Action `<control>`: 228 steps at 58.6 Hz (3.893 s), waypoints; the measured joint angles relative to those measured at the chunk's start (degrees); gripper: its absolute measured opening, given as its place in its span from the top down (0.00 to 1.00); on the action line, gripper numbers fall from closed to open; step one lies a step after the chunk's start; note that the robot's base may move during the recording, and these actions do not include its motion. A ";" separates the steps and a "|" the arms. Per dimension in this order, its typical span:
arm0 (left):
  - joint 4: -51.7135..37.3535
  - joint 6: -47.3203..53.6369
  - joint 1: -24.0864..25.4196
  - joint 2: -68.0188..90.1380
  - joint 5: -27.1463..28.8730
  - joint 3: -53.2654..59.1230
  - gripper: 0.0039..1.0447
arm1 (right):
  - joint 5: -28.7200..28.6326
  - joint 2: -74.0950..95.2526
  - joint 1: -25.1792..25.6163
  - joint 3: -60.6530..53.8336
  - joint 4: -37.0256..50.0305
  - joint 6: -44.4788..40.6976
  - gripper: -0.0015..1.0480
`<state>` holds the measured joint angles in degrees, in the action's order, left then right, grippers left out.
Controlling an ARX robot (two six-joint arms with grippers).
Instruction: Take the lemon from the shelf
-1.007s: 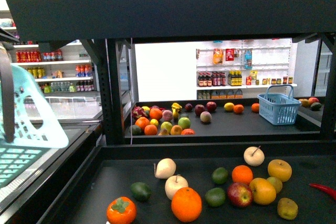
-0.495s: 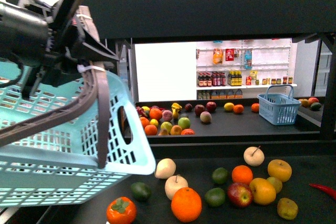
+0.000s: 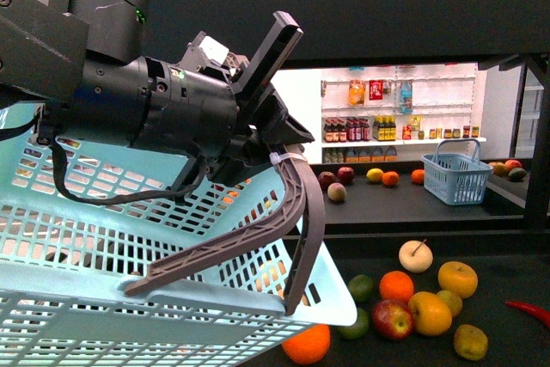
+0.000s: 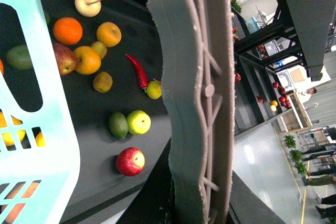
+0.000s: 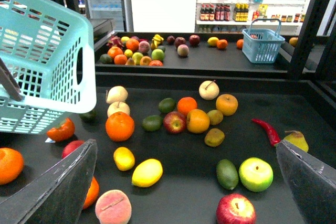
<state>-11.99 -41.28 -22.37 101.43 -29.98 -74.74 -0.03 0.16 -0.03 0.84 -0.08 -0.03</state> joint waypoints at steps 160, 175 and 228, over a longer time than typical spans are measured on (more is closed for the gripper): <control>-4.13 -4.46 -4.94 2.89 1.33 -0.83 0.90 | 2.97 145.61 -5.09 86.03 2.89 37.57 0.02; -4.13 -4.46 -4.94 2.89 1.36 -0.83 0.90 | 3.45 150.35 -6.47 91.47 1.46 39.56 0.02; -4.13 -4.46 -4.94 2.89 1.36 -0.83 0.90 | 5.27 159.49 -8.50 103.54 -2.80 39.91 0.36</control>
<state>-16.12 -45.74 -27.31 104.31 -28.62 -75.57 5.23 159.65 -8.54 104.38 -2.87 39.88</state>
